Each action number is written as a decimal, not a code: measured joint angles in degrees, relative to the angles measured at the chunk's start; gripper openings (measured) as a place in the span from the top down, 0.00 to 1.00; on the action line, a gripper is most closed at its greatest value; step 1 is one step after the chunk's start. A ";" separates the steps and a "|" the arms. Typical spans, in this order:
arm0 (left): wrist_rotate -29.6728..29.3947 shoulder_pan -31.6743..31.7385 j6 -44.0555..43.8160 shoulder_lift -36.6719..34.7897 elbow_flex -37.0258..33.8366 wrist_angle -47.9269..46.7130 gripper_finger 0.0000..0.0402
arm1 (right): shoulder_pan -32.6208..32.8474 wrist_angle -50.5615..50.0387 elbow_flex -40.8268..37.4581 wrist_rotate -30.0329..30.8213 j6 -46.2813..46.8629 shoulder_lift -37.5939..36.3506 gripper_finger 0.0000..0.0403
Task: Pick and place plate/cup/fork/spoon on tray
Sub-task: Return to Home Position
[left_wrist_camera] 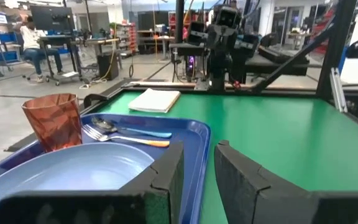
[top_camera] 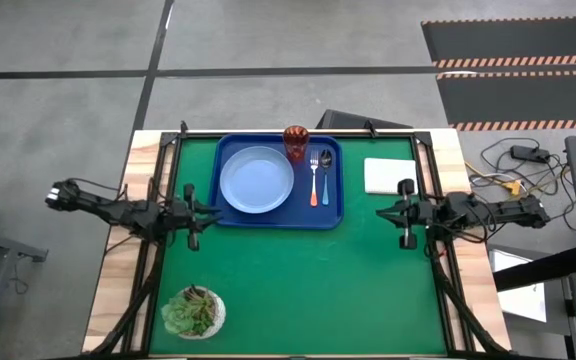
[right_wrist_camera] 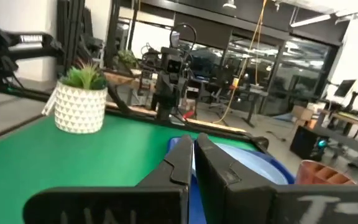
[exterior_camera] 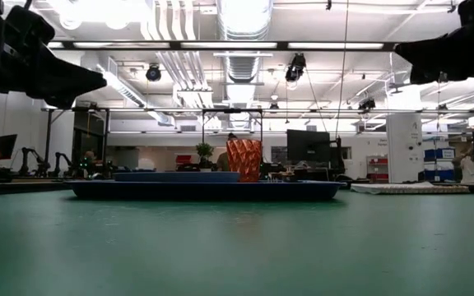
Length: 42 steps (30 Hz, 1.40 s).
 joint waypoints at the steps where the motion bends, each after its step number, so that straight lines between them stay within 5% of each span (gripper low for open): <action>1: 0.00 0.00 0.00 0.35 -0.02 -0.02 0.83 | 0.00 -0.02 0.00 -0.03 1.08 -0.04 0.98; 15: 0.00 0.01 0.07 5.94 -0.08 0.09 0.83 | 0.00 -5.96 0.48 1.95 11.92 3.47 0.98; 42: 0.00 0.02 0.04 13.20 -0.12 0.07 0.83 | 0.00 -6.22 0.68 2.03 11.17 4.15 0.98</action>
